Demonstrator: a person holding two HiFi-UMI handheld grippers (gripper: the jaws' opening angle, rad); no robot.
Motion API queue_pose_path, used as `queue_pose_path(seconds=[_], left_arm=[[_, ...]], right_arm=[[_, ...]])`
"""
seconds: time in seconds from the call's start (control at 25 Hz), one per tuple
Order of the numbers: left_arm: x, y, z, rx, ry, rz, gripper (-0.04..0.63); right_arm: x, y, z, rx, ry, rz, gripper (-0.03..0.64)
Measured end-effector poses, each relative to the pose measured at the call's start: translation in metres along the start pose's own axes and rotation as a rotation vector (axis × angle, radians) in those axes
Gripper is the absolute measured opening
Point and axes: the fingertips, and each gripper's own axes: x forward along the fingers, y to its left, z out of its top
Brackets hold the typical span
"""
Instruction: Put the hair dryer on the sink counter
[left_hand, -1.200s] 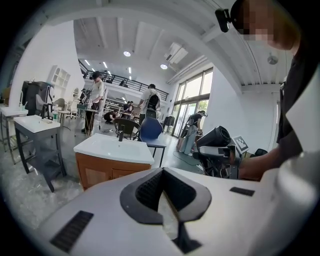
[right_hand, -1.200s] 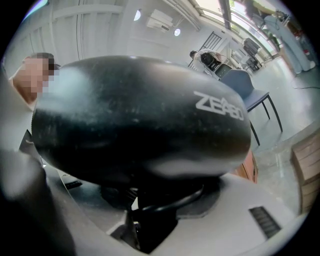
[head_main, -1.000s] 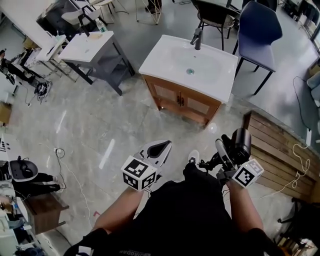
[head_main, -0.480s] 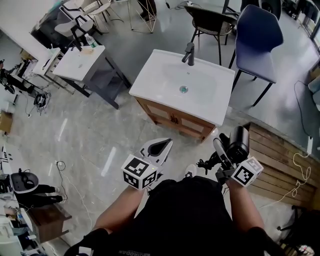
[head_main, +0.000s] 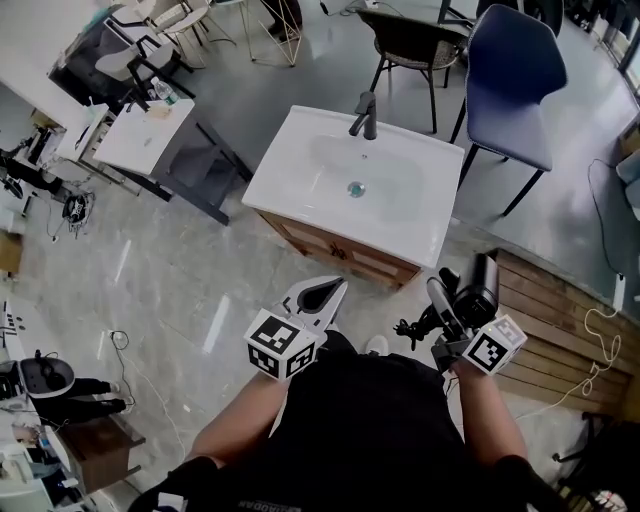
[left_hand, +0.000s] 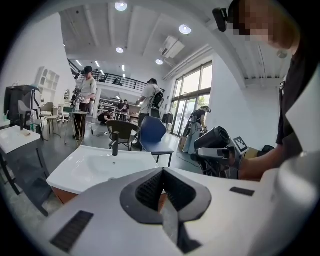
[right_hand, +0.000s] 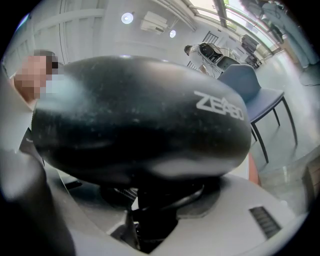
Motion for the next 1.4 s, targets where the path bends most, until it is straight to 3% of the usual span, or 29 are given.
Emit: queue_pose_path(seconds=[0.28,0.76,0.92,1.4], left_arm=[[0.028,0.025,0.012,0.010,0.024,-0.045,0.000],[0.095,0.101,0.067,0.065,0.024,-0.172,0.000],[0.112,0.136,0.076,0.066,0.042,-0.199,0.000],[0.143,0.217,0.082,0.080,0.090,-0.302,0.000]], right_arm=[[0.019,-0.017,0.010,-0.016,-0.001,-0.039,0.175],[0.078,-0.058,0.044,-0.145,0.029,-0.215,0.175],[0.109,-0.077,0.045,-0.288,0.140,-0.295,0.175],[0.192,-0.149,0.026,-0.831,0.628,-0.464,0.150]])
